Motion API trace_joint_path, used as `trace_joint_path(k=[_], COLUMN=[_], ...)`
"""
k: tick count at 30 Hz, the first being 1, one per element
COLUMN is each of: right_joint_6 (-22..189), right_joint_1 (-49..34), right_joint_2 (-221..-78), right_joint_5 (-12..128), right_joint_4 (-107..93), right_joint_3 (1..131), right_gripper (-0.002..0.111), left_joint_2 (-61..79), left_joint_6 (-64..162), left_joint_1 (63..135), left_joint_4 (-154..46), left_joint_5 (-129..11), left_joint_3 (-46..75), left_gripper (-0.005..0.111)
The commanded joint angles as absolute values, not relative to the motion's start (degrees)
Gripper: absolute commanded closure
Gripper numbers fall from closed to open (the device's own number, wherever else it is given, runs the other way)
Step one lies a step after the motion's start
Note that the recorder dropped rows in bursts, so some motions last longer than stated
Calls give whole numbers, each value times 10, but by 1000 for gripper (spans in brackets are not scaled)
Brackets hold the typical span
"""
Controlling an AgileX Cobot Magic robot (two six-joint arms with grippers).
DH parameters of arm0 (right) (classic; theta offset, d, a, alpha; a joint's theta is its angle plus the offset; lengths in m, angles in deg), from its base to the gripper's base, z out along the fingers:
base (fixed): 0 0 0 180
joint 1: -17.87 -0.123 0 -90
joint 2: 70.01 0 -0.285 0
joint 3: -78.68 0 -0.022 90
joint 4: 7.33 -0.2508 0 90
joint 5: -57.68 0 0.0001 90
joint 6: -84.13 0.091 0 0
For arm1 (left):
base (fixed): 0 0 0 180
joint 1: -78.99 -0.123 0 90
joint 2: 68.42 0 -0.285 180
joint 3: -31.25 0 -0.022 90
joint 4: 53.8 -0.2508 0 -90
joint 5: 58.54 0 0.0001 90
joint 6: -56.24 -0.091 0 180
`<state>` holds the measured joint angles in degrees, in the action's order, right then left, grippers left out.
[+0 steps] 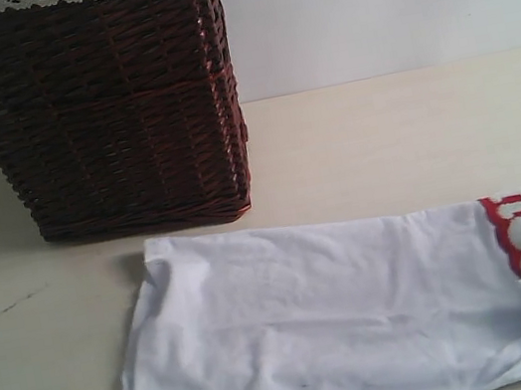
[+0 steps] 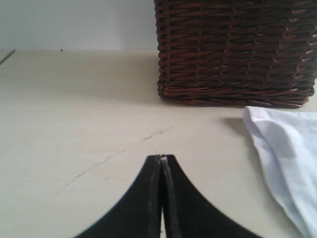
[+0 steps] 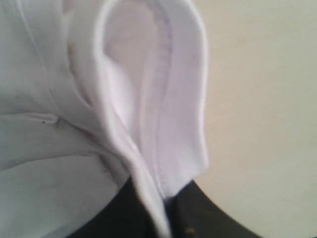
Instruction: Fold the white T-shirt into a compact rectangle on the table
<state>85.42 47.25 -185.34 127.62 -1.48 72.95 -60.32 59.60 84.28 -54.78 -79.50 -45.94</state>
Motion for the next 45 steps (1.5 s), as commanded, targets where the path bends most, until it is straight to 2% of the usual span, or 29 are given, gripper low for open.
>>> trace_joint_path(k=[1, 7, 11, 25, 32, 35, 38, 40, 41, 43, 45], right_joint_6=[900, 877, 868, 962, 997, 997, 992, 992, 981, 958, 956], right_joint_1=[473, 472, 430, 45, -122, -152, -158, -158, -158, -158, -158], right_joint_2=[-1792, -1723, -1696, -1674, -1723, -1777, -1845, -1881, -1892, -1911, -1918], right_joint_5=[1276, 1276, 1276, 1273, 1128, 1110, 1108, 1110, 1112, 1121, 1134], right_joint_4=[-1, -163, -206, -294, -294, -289, -294, -298, -298, -309, -315], right_joint_3=[781, 813, 808, 795, 795, 795, 795, 797, 802, 811, 821], right_gripper=[108, 108, 108, 108, 107, 92, 63, 38, 30, 23, 25], left_joint_2=[-606, -606, -606, -606, -606, -606, -606, -606, -606, -606, -606], left_joint_6=[597, 597, 597, 597, 597, 597, 597, 597, 597, 597, 597], left_joint_1=[841, 841, 841, 841, 841, 841, 841, 841, 841, 841, 841], left_joint_4=[-549, -549, -549, -549, -549, -549, -549, -549, -549, -549, -549], left_joint_5=[-788, -788, -788, -788, -788, -788, -788, -788, -788, -788, -788], left_joint_3=[-460, -460, -460, -460, -460, -460, -460, -460, -460, -460, -460], left_gripper=[107, 107, 107, 107, 107, 107, 107, 107, 107, 107, 107])
